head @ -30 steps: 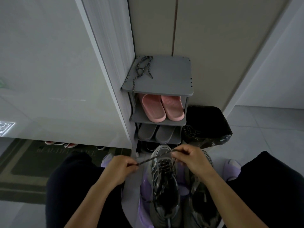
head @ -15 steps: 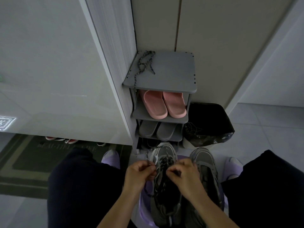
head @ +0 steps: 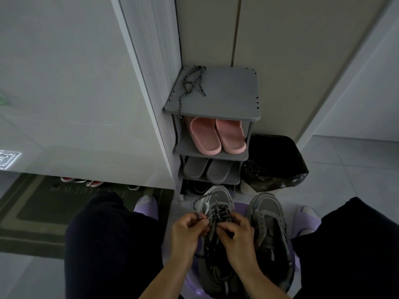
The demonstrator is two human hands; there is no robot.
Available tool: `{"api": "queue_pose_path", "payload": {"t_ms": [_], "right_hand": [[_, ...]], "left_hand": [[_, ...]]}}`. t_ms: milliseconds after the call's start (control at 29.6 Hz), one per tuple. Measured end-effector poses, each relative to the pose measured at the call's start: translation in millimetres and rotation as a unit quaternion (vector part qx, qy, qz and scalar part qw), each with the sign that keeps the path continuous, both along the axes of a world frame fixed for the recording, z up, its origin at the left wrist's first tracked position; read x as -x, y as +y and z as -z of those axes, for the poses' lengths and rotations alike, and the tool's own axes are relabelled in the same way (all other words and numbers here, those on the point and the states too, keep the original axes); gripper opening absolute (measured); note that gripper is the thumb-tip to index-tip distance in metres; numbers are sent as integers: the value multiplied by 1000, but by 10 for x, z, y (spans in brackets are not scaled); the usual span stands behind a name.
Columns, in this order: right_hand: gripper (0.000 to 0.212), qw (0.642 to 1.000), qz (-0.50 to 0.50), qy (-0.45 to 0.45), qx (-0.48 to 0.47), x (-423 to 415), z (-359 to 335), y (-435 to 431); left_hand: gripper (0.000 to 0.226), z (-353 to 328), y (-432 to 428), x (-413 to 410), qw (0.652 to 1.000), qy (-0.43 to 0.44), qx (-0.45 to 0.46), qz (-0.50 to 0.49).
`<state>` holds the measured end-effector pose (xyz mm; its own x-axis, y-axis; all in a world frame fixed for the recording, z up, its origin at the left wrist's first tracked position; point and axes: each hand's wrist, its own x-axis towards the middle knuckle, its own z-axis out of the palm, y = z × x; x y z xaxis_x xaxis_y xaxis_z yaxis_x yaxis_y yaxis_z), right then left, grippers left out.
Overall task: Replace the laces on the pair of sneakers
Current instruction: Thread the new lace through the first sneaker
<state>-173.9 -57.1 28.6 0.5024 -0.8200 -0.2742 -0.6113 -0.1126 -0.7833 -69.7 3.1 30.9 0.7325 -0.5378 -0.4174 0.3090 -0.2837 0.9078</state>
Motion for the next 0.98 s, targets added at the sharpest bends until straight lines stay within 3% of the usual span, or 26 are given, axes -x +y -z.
{"api": "queue_pose_path", "payload": {"t_ms": [169,406,541,676,811,980], "right_hand": [[15,1000,14,-18,-16,-2,33,-4],[13,999,13,-26,-18,-1,83,-16],[9,1000,-5,-24,-11,14,30,-12],[27,999,-30,-24,-10,18,3,-56],[3,994,-53,-2,100,39,36,-155],[8,984,-18,23,176,226,-132,-555]], "left_hand": [[14,20,12,3,999,28,14,-9],[19,33,-13,99,993,-103,-22,51],[7,57,-3,185,999,-29,-6,30],[15,119,24,309,999,13,7,32],[22,131,3,261,998,-32,-27,38],[22,104,-14,252,998,-50,-30,12]]}}
